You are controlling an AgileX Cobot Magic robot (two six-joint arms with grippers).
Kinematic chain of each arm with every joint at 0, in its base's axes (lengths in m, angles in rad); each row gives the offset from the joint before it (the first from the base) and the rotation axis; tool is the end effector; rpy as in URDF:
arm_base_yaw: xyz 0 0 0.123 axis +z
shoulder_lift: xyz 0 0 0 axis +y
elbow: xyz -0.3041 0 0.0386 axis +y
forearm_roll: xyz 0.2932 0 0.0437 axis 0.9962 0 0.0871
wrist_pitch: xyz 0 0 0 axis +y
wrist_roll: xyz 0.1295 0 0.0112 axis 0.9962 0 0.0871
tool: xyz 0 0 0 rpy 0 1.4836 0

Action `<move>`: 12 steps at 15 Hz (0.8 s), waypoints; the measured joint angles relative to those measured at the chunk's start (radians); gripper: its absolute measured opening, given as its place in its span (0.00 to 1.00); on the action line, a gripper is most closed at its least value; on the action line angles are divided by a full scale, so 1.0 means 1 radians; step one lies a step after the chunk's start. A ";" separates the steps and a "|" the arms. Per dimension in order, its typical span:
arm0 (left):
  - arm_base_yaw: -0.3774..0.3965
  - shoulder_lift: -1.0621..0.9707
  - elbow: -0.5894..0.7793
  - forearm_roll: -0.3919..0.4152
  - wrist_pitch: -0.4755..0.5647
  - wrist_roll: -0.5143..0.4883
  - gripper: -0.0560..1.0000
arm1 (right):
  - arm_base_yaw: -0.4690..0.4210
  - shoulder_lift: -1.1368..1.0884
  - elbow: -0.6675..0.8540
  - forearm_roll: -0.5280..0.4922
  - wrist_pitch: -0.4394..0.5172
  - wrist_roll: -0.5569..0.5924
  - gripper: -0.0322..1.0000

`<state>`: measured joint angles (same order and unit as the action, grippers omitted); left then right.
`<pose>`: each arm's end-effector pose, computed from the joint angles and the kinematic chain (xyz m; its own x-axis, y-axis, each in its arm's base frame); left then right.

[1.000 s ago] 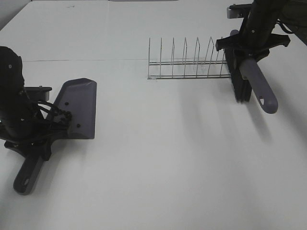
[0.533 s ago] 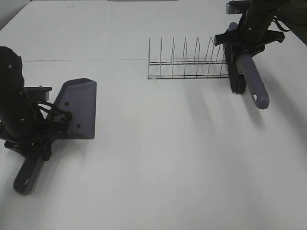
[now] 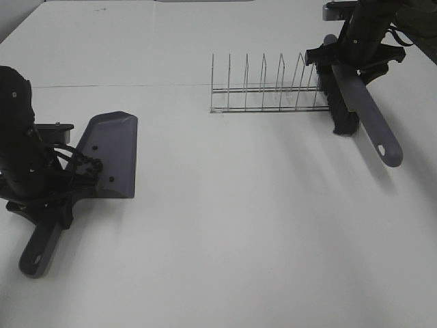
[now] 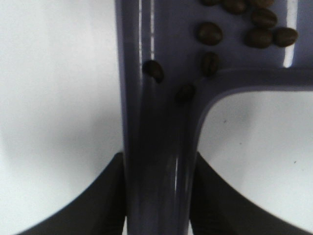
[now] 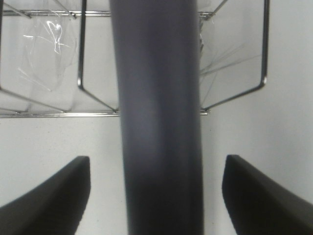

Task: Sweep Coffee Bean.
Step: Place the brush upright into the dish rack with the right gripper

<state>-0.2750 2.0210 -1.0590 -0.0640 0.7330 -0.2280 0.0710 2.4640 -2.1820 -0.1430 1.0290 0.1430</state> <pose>0.3506 -0.1047 0.0347 -0.9989 -0.0006 0.0463 -0.0021 0.9995 -0.0314 0.5988 0.0267 0.1228 -0.9362 0.0019 -0.3514 0.0361 0.9952 -0.0907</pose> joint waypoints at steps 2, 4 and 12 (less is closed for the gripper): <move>0.000 0.000 0.000 0.000 0.000 0.000 0.36 | 0.000 -0.004 0.000 0.001 0.018 0.000 0.64; 0.000 0.000 0.000 0.000 0.000 0.000 0.36 | 0.000 -0.009 0.000 0.002 0.053 0.000 0.61; 0.000 0.000 0.000 -0.002 0.000 0.003 0.36 | 0.001 -0.021 0.000 0.006 0.120 -0.002 0.31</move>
<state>-0.2750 2.0210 -1.0590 -0.0660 0.7330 -0.2250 0.0720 2.4430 -2.1820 -0.1370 1.1490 0.1410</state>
